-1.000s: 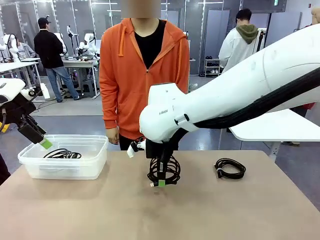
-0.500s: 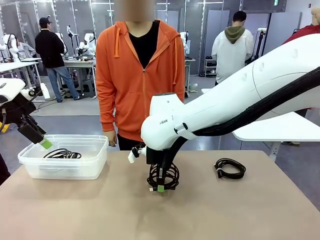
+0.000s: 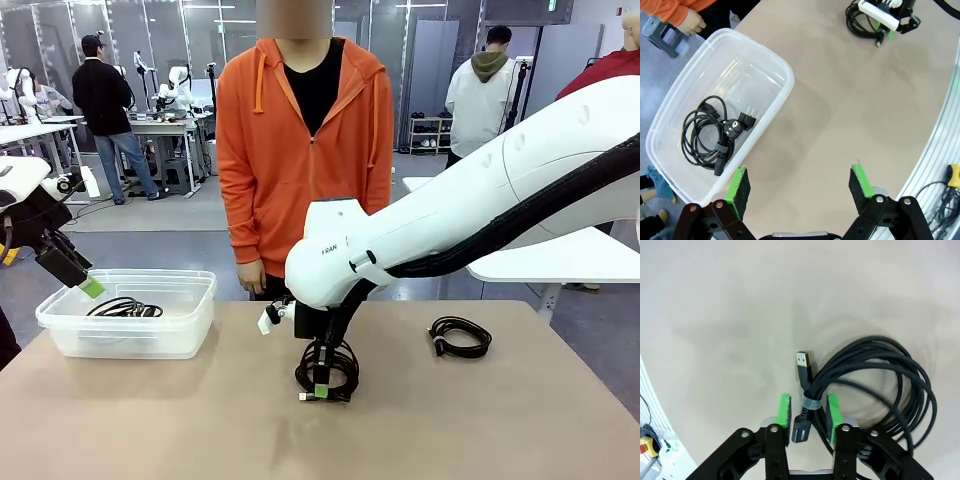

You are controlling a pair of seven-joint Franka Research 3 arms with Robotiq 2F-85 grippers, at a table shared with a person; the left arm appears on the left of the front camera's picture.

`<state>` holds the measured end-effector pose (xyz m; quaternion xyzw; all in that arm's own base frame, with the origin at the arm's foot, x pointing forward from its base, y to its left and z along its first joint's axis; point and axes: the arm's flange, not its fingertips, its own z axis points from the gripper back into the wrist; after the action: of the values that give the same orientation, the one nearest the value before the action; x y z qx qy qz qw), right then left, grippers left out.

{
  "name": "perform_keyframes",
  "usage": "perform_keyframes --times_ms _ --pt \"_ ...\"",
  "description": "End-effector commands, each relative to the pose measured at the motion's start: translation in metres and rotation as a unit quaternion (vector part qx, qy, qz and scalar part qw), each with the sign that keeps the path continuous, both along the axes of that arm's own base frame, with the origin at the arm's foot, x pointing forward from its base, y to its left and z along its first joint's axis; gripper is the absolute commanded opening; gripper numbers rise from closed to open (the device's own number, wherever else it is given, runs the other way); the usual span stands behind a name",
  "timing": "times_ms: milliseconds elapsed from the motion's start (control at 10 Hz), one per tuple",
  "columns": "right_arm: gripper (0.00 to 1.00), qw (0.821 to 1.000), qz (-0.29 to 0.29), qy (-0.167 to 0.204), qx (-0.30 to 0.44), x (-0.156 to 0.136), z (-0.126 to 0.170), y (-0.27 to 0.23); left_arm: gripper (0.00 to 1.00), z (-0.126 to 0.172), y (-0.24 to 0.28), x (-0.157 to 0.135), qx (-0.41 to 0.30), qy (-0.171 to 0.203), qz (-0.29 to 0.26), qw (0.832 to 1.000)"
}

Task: Organize and store the cables.
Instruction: Place the USB Extension Cable into the Organizing box.

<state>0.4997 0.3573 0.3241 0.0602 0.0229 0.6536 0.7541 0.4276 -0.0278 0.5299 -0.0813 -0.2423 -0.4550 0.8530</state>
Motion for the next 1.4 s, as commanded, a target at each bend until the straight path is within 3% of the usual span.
perform_keyframes --times_ms 0,100,300,400,500,800,900,1000,1100,1300 --pt "0.89 1.000 0.008 -0.008 0.017 -0.007 0.006 -0.007 1.00 0.002 -0.001 -0.001 0.004 0.000 0.008 1.000" --pt "1.00 1.000 0.003 -0.010 0.026 -0.010 0.012 -0.010 1.00 0.002 -0.001 -0.001 0.004 0.000 0.008 1.000" --pt "1.00 0.999 -0.003 -0.032 0.028 -0.020 0.031 -0.017 1.00 0.002 -0.001 -0.001 0.004 0.000 0.008 1.000" --pt "0.92 0.999 -0.002 -0.036 0.026 -0.027 0.045 -0.023 1.00 0.002 -0.001 -0.001 0.004 0.000 0.008 1.000" --pt "1.00 0.998 -0.004 -0.040 0.040 -0.034 0.058 -0.029 1.00 0.002 -0.001 -0.001 0.004 0.000 0.008 1.000" --pt "1.00 0.994 0.004 -0.027 0.107 -0.050 0.107 -0.063 1.00 0.002 -0.001 -0.001 0.004 0.000 0.008 1.000" --pt "1.00 0.992 -0.008 -0.041 0.116 -0.051 0.120 -0.084 1.00 0.002 -0.001 -0.001 0.004 0.000 0.008 1.000" --pt "1.00 0.990 -0.023 -0.051 0.128 -0.052 0.135 -0.107 1.00 0.000 0.000 0.000 0.000 0.000 0.000 1.000" --pt "1.00 0.989 -0.028 -0.057 0.130 -0.053 0.146 -0.130 1.00 -0.002 -0.023 0.003 0.018 -0.010 -0.047 0.999" --pt "1.00 0.986 -0.059 -0.065 0.140 -0.057 0.166 -0.177 1.00 -0.001 -0.059 0.000 0.026 -0.031 -0.084 0.996"
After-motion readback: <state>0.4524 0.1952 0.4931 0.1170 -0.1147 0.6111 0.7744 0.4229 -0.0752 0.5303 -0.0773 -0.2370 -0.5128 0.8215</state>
